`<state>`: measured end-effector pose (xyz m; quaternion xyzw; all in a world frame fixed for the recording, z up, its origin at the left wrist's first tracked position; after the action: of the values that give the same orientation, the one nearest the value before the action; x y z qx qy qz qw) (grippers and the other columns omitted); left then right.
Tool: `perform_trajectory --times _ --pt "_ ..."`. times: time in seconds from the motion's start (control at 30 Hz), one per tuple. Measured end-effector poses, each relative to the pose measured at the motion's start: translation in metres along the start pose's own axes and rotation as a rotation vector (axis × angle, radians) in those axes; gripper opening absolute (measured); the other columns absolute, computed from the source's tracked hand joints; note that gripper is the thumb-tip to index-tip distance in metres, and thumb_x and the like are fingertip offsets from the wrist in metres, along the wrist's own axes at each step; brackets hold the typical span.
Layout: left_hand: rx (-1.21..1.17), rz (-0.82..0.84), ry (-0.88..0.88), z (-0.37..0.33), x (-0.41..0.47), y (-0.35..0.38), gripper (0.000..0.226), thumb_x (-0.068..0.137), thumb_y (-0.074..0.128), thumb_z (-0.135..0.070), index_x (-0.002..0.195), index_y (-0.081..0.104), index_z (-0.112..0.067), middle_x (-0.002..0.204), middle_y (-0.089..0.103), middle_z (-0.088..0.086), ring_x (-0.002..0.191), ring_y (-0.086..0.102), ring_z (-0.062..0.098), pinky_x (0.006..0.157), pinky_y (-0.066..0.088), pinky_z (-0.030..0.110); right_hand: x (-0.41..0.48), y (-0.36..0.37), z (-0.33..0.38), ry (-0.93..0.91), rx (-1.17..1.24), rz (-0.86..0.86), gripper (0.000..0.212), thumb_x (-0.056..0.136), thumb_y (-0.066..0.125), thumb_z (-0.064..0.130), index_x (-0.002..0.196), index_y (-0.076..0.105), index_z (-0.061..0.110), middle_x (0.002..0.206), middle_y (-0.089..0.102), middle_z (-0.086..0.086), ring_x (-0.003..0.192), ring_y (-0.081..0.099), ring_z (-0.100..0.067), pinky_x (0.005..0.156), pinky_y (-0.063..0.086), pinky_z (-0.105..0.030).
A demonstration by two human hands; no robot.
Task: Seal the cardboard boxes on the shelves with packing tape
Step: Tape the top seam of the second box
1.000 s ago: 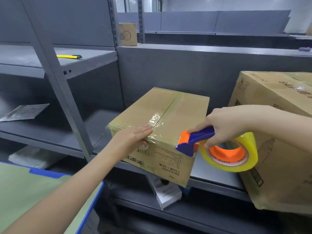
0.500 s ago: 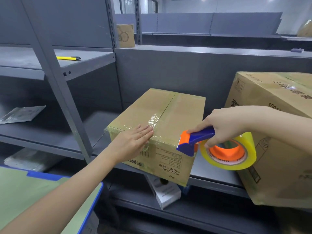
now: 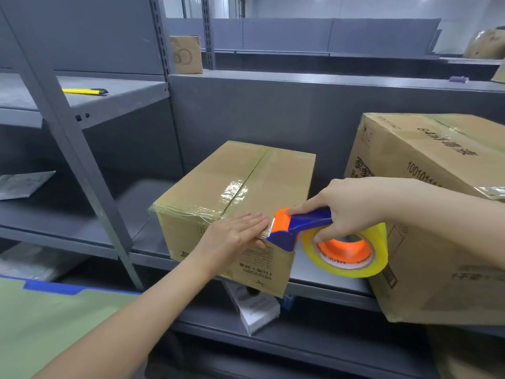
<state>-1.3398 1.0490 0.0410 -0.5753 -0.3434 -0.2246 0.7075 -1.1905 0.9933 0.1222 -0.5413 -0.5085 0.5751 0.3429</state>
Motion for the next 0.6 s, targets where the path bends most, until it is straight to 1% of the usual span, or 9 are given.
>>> perform_trajectory --times 0.1,0.17,0.23,0.27,0.33,0.43,0.53,0.6 --pt "-0.017 0.026 -0.014 0.001 0.001 -0.001 0.039 0.064 0.084 -0.015 0.099 0.072 -0.001 0.101 0.071 0.009 0.093 0.069 0.021 0.080 0.057 0.041 -0.020 0.004 -0.016 0.036 0.027 0.014 0.062 0.079 0.058 0.058 0.133 0.029 0.060 0.073 0.056 0.017 0.061 0.054 -0.001 0.051 0.038 -0.012" --pt "-0.020 0.041 -0.030 0.002 0.001 -0.001 0.037 0.065 0.083 -0.015 0.098 0.073 -0.001 0.101 0.071 0.009 0.093 0.069 0.022 0.078 0.057 0.042 -0.039 0.010 -0.028 0.058 0.059 0.049 0.062 0.080 0.058 0.058 0.134 0.027 0.060 0.071 0.057 0.016 0.063 0.054 0.007 0.050 0.040 -0.009" --pt "-0.019 0.069 -0.044 0.003 0.001 -0.001 0.038 0.065 0.083 -0.015 0.098 0.073 -0.001 0.101 0.071 0.009 0.093 0.069 0.023 0.076 0.057 0.043 -0.053 0.016 -0.035 0.066 0.113 0.063 0.063 0.081 0.059 0.056 0.136 0.027 0.058 0.068 0.055 0.017 0.062 0.050 0.017 0.052 0.038 -0.004" --pt "-0.015 0.081 -0.049 0.003 0.002 -0.001 0.039 0.064 0.084 -0.015 0.098 0.073 -0.001 0.101 0.071 0.009 0.093 0.069 0.023 0.076 0.057 0.044 -0.057 0.019 -0.037 0.065 0.131 0.056 0.064 0.081 0.059 0.056 0.136 0.026 0.058 0.068 0.055 0.017 0.062 0.049 0.019 0.052 0.038 -0.003" --pt "-0.008 0.101 -0.056 0.002 0.003 -0.001 0.040 0.062 0.085 -0.013 0.098 0.073 -0.001 0.101 0.071 0.009 0.092 0.069 0.024 0.077 0.057 0.045 -0.061 0.024 -0.041 0.063 0.150 0.043 0.064 0.081 0.058 0.056 0.135 0.024 0.060 0.068 0.056 0.017 0.062 0.049 0.018 0.054 0.038 -0.003" --pt "0.003 0.124 -0.062 0.002 0.003 0.000 0.040 0.061 0.085 -0.011 0.098 0.073 -0.001 0.100 0.071 0.009 0.092 0.069 0.024 0.080 0.056 0.044 -0.071 0.027 -0.047 0.091 0.168 0.059 0.061 0.079 0.058 0.059 0.129 0.024 0.066 0.059 0.058 0.020 0.059 0.051 0.012 0.053 0.039 -0.007" --pt "0.006 0.162 -0.083 0.003 0.002 0.000 0.042 0.063 0.085 -0.011 0.102 0.071 0.000 0.104 0.070 0.010 0.095 0.068 0.025 0.081 0.055 0.045 -0.076 0.031 -0.048 0.104 0.073 0.066 0.060 0.079 0.055 0.061 0.131 0.025 0.065 0.061 0.056 0.017 0.056 0.052 0.007 0.049 0.037 -0.011" --pt "0.021 0.207 -0.080 0.001 0.003 0.001 0.045 0.066 0.084 -0.014 0.106 0.069 0.001 0.107 0.069 0.011 0.097 0.067 0.026 0.081 0.056 0.046 -0.070 0.037 -0.042 0.089 -0.032 0.056 0.059 0.082 0.052 0.059 0.134 0.026 0.061 0.061 0.049 0.018 0.055 0.051 0.005 0.046 0.033 -0.012"
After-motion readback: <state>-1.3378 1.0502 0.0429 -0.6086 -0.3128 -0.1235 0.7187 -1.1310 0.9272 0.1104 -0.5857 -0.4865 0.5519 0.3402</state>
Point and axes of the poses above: each hand's wrist, its own x-axis towards the middle knuckle, its own y-axis out of the palm, z = x × y, the point moved 6 cm from there along x, towards the middle knuckle
